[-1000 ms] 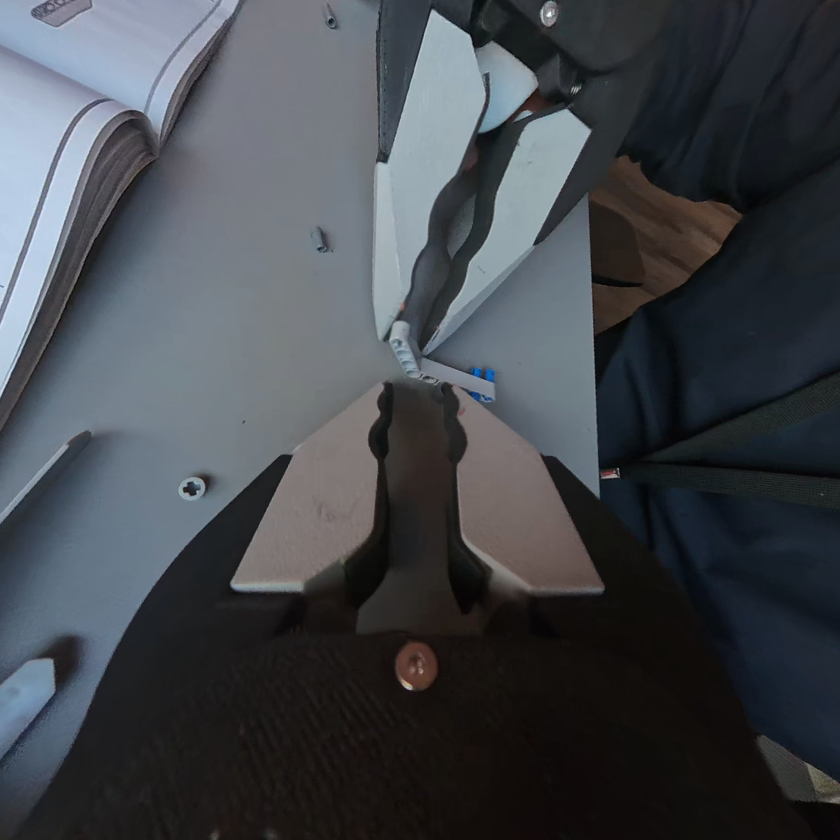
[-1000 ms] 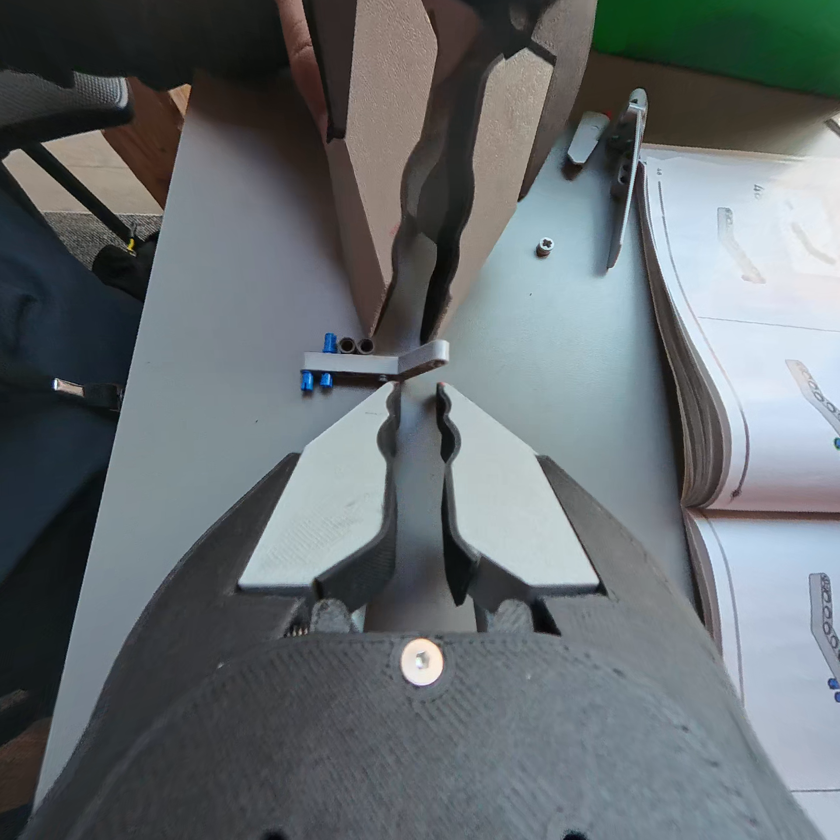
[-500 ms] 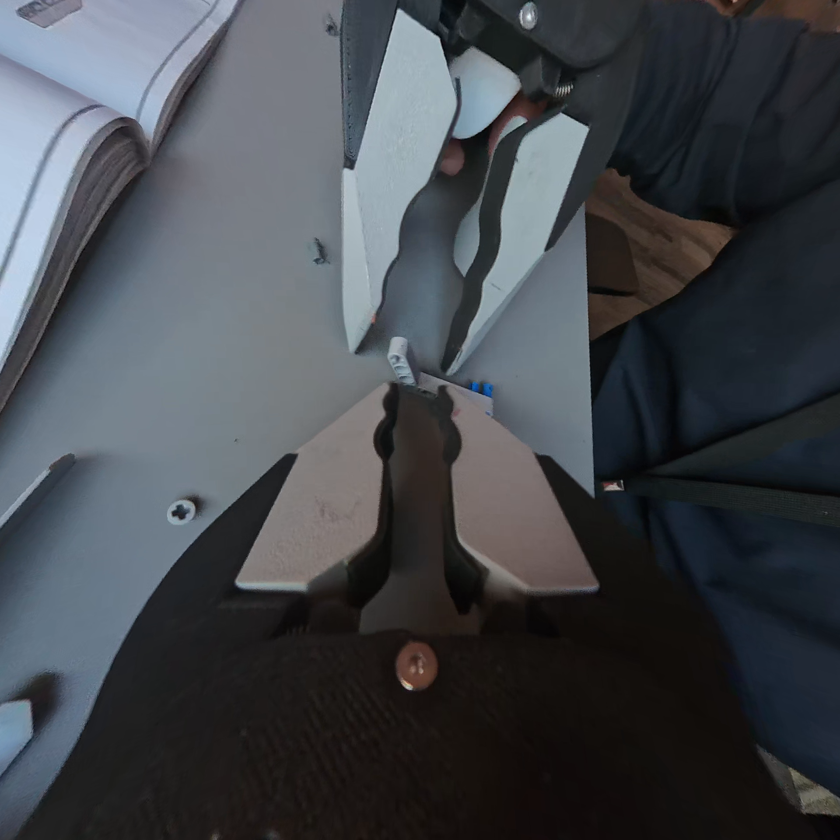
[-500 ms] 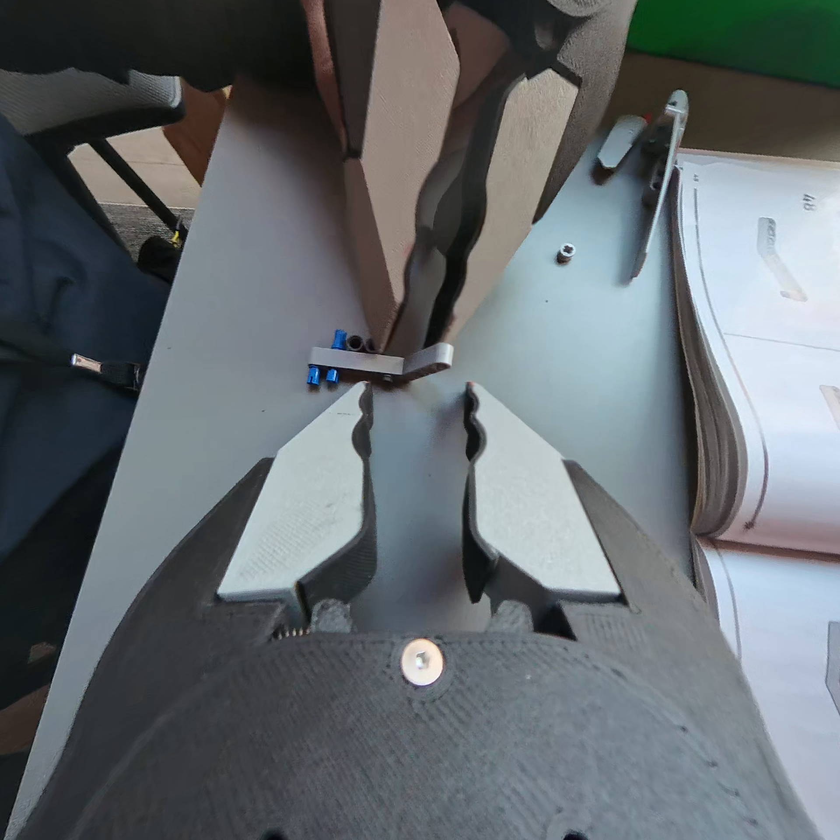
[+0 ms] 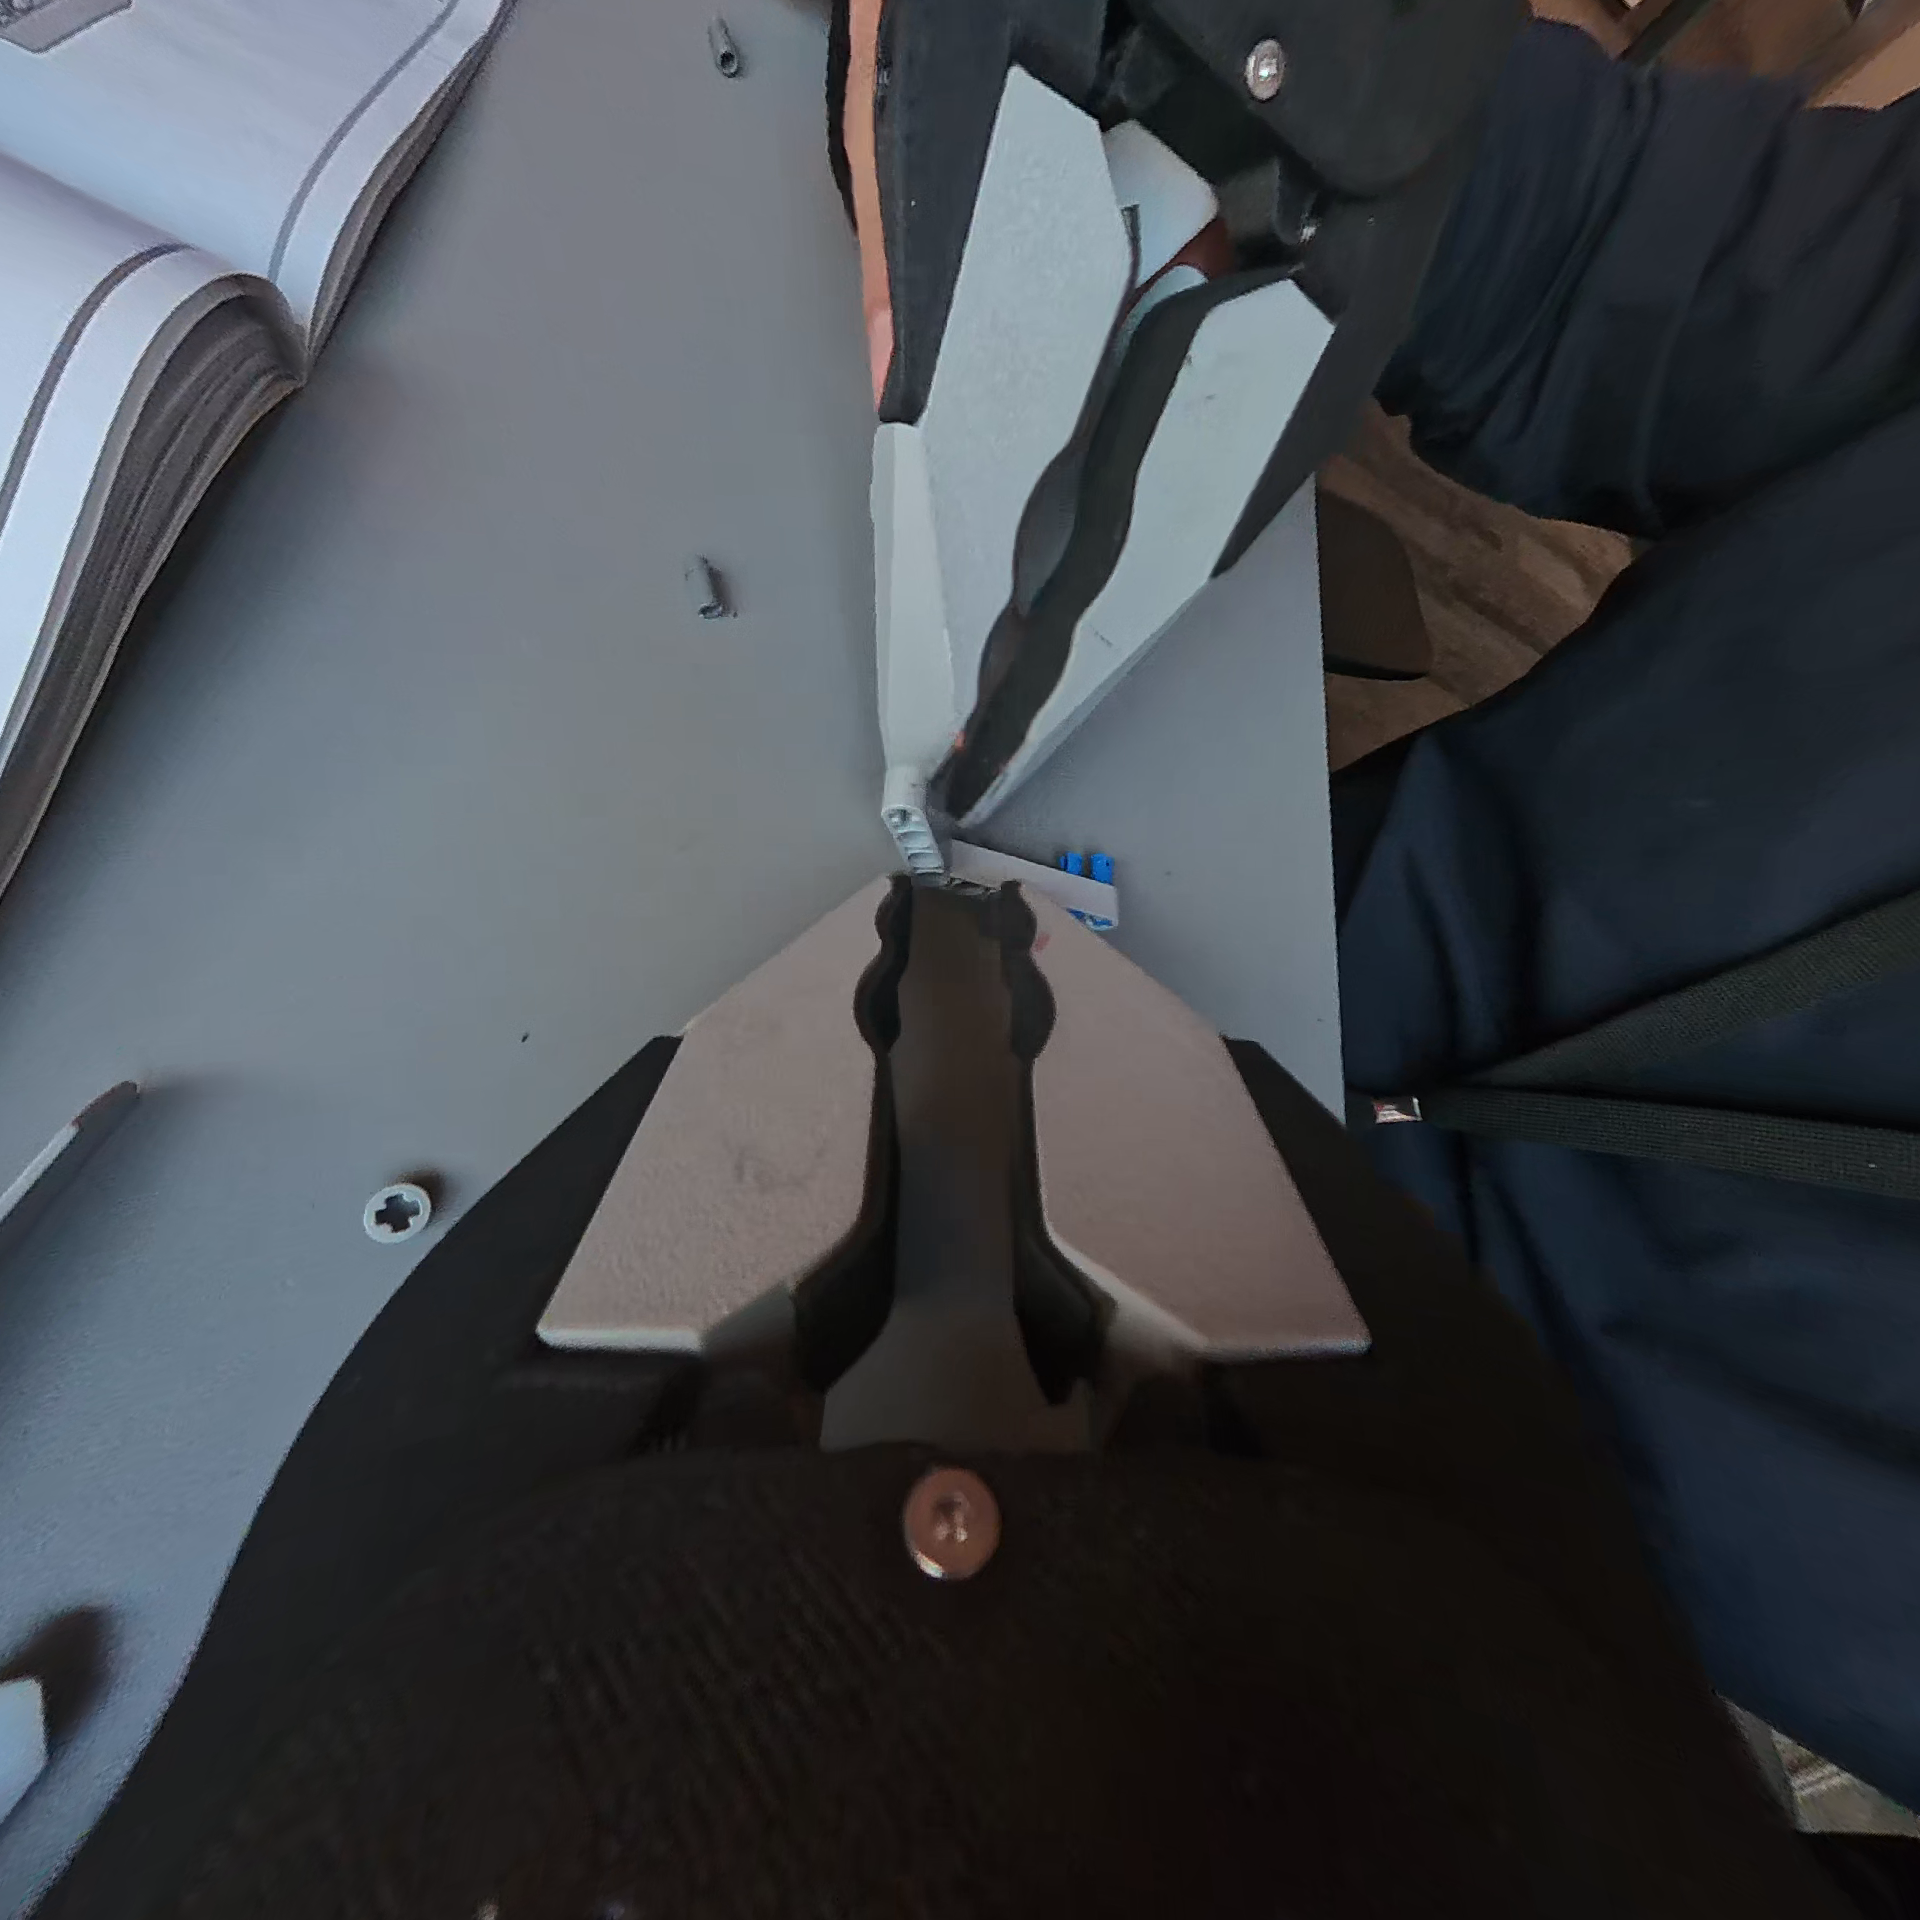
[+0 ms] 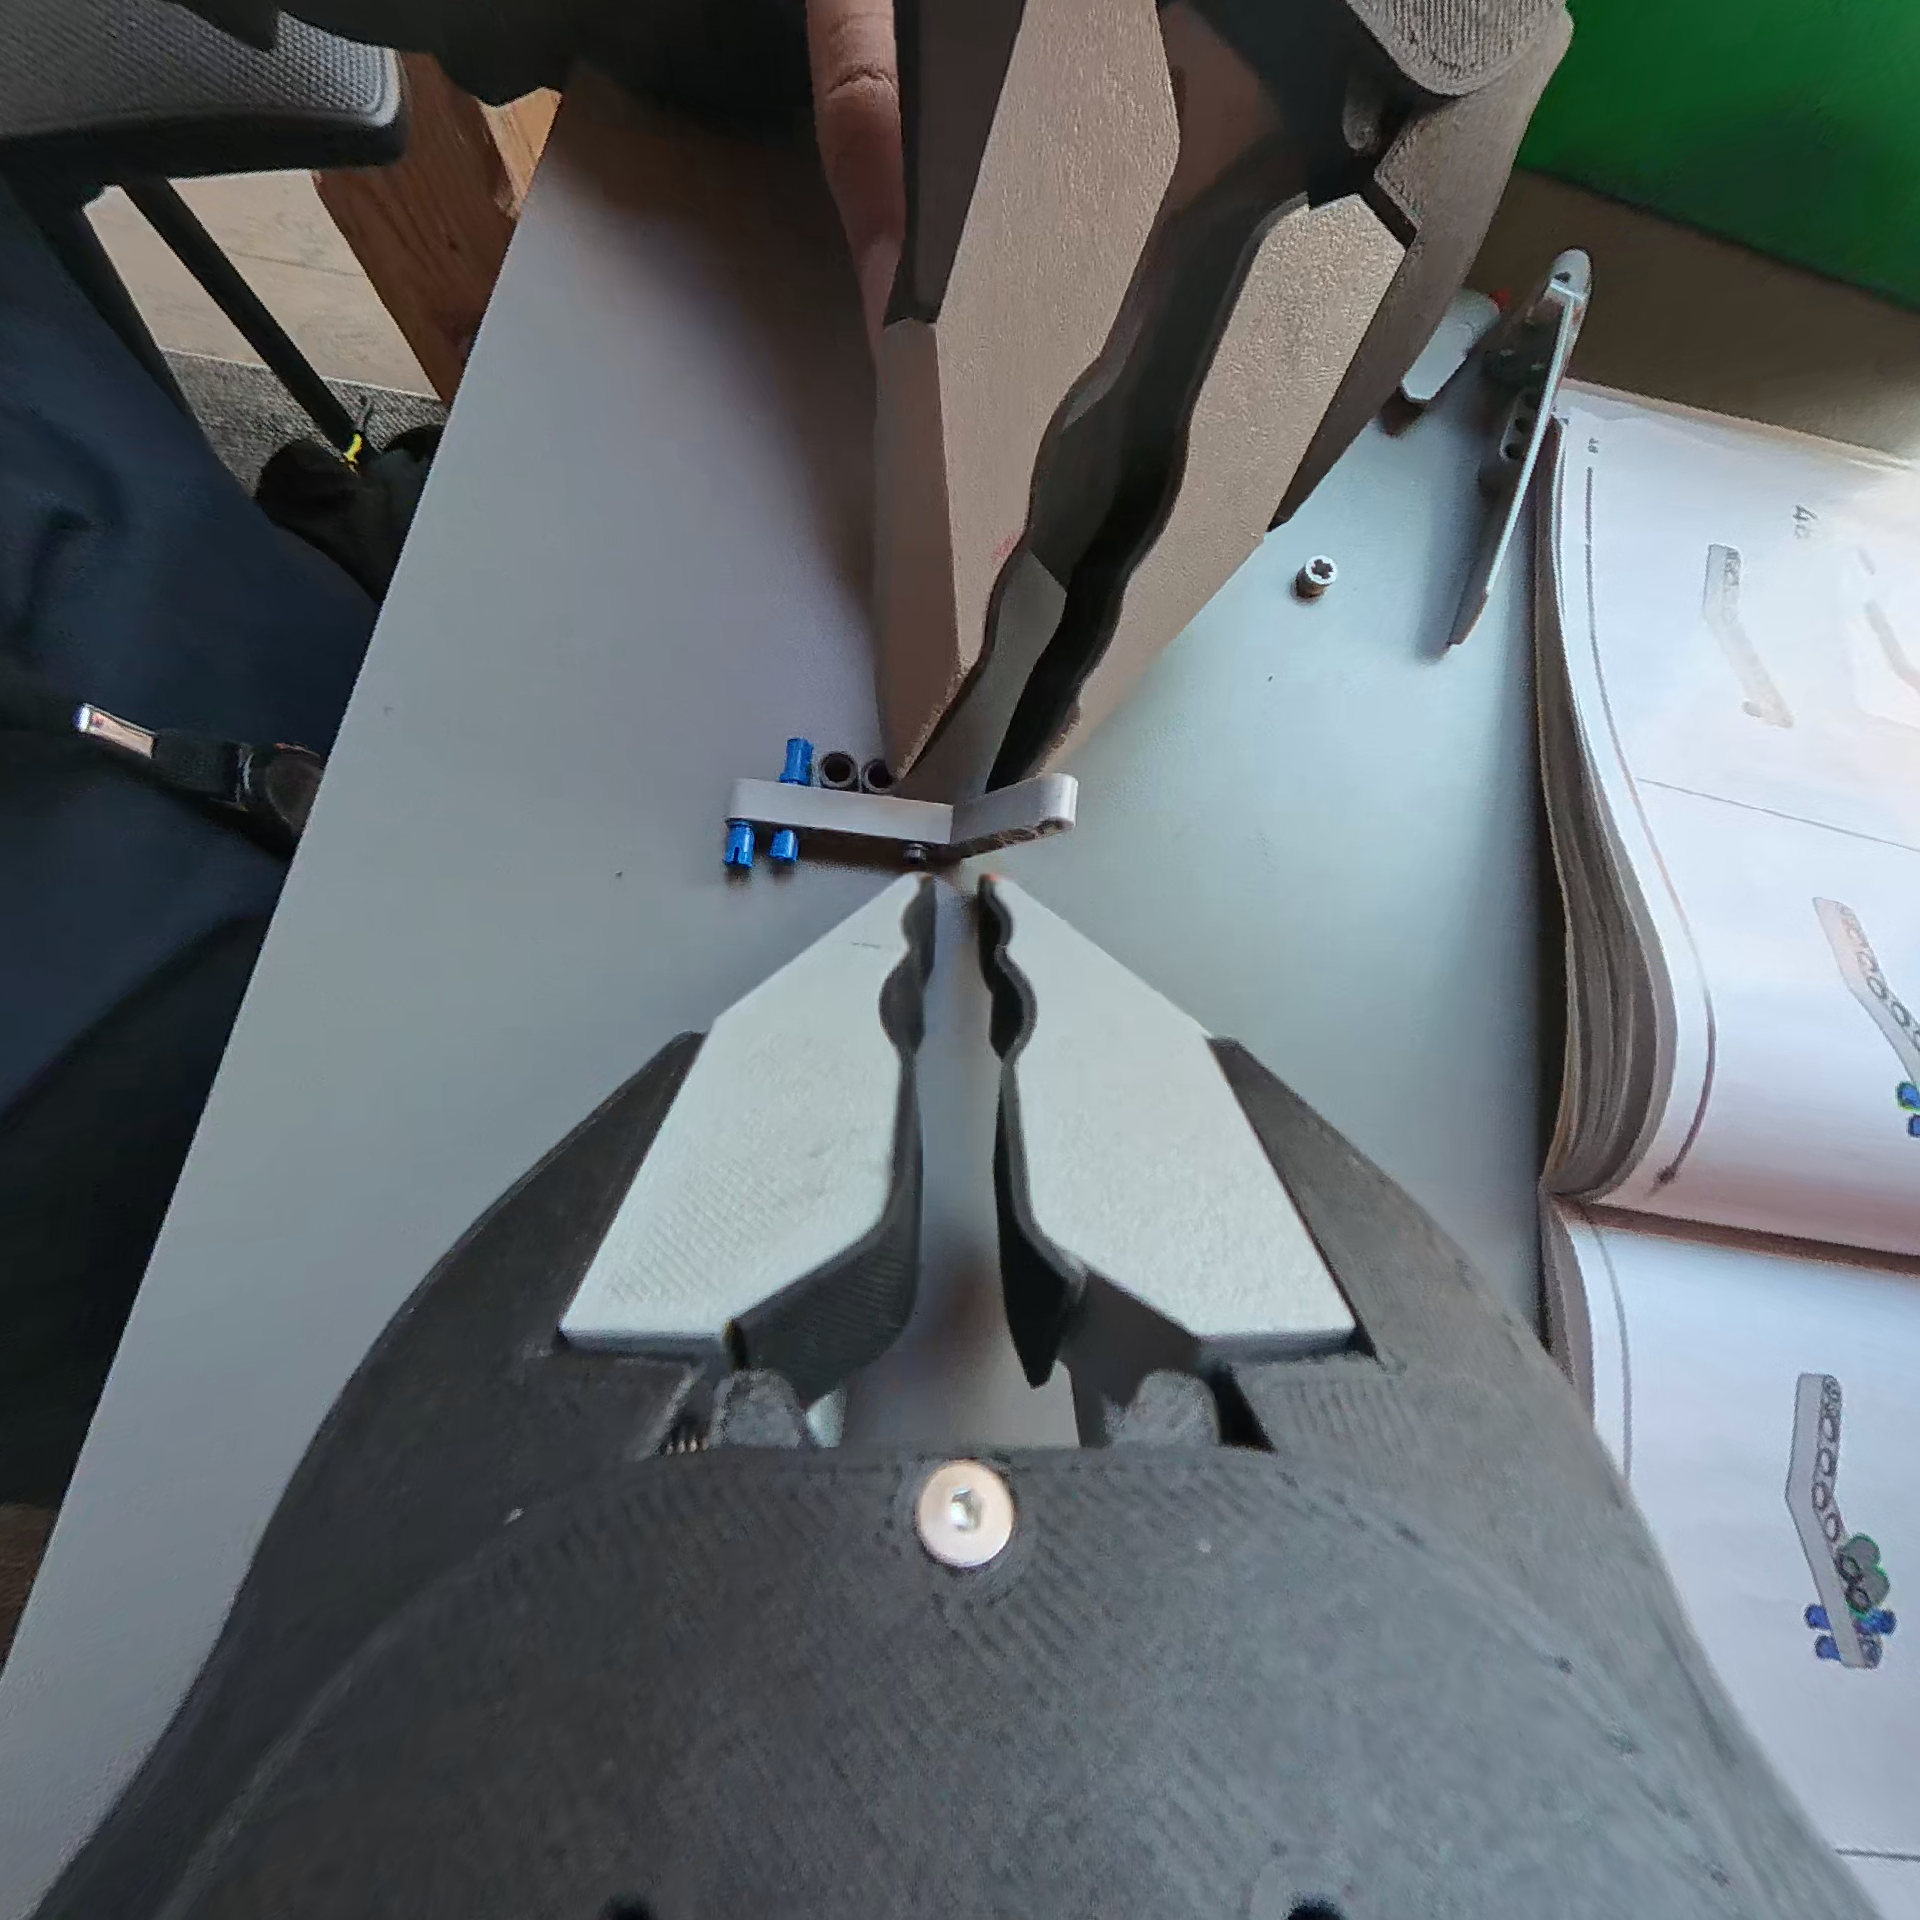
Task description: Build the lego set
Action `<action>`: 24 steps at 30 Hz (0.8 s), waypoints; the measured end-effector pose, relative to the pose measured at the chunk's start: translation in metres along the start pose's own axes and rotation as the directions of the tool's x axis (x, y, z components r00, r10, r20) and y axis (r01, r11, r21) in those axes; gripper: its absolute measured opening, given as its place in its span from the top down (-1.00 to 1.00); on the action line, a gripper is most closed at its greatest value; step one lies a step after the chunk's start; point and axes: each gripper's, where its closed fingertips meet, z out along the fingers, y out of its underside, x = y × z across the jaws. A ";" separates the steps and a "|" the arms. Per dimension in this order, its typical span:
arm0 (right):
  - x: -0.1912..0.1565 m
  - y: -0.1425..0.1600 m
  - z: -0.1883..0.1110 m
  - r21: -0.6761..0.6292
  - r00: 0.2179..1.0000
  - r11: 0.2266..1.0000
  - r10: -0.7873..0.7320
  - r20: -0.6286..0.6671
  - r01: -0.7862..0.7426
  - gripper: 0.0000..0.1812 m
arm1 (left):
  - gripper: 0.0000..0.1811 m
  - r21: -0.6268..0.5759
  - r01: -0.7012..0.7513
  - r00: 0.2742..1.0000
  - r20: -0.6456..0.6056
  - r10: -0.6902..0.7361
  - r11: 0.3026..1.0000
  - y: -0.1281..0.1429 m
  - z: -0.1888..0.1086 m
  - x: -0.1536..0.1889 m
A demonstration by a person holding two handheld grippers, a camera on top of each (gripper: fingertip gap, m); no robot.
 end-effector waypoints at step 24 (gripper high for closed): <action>-0.005 -0.003 0.003 0.005 1.000 1.000 0.016 0.012 -0.016 0.88 | 0.94 -0.014 0.003 1.000 -0.005 -0.004 1.000 0.001 0.003 0.000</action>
